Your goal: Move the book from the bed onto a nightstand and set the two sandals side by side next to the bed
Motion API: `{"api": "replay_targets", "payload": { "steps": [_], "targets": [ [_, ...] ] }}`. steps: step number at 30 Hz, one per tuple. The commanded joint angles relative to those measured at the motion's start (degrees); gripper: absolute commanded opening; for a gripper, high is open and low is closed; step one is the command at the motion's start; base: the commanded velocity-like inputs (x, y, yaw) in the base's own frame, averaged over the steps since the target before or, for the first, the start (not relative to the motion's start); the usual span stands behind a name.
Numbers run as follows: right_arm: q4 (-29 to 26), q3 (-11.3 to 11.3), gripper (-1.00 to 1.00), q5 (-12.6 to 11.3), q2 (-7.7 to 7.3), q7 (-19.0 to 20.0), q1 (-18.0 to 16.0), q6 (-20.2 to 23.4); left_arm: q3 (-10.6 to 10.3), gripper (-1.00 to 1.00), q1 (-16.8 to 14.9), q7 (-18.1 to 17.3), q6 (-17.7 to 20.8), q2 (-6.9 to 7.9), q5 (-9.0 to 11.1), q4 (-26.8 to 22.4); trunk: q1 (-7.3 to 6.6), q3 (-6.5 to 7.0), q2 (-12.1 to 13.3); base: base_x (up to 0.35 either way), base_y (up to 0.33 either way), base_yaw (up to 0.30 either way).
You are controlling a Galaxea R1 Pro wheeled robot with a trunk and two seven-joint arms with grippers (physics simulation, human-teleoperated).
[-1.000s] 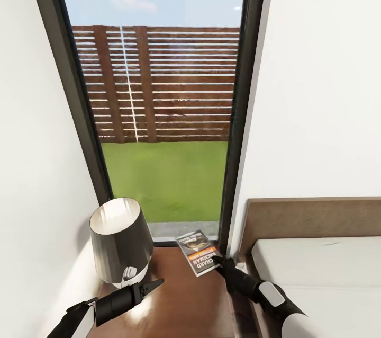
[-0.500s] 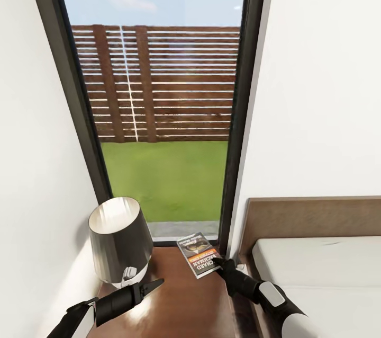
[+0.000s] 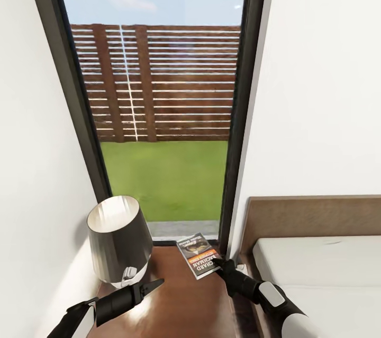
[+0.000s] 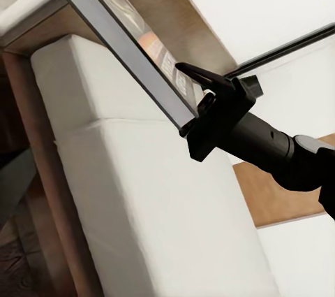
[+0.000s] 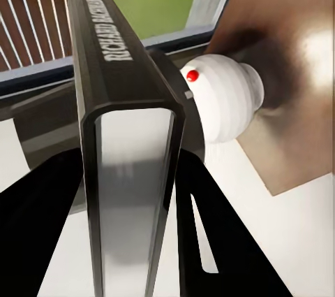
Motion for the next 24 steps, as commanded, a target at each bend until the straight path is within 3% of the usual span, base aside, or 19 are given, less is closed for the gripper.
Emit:
{"api": "replay_targets", "payload": {
  "steps": [1, 24],
  "targets": [
    [-0.1, -0.4, -1.0, 0.0, 0.04, -0.1, 0.0, 0.4, 0.0, 1.0, 0.0, -0.1, 0.6, 0.01, 0.3, 0.0, 0.24, -0.27, -0.5, 0.0, 0.0, 0.0],
    [0.1, -0.5, -1.0, -0.1, 0.11, 0.1, 0.0, 0.4, 0.0, 1.0, 0.0, -0.1, 0.6, 0.01, 0.3, 0.0, 5.29, -4.4, -9.7, 0.0, 0.0, 0.0]
  ]
}}
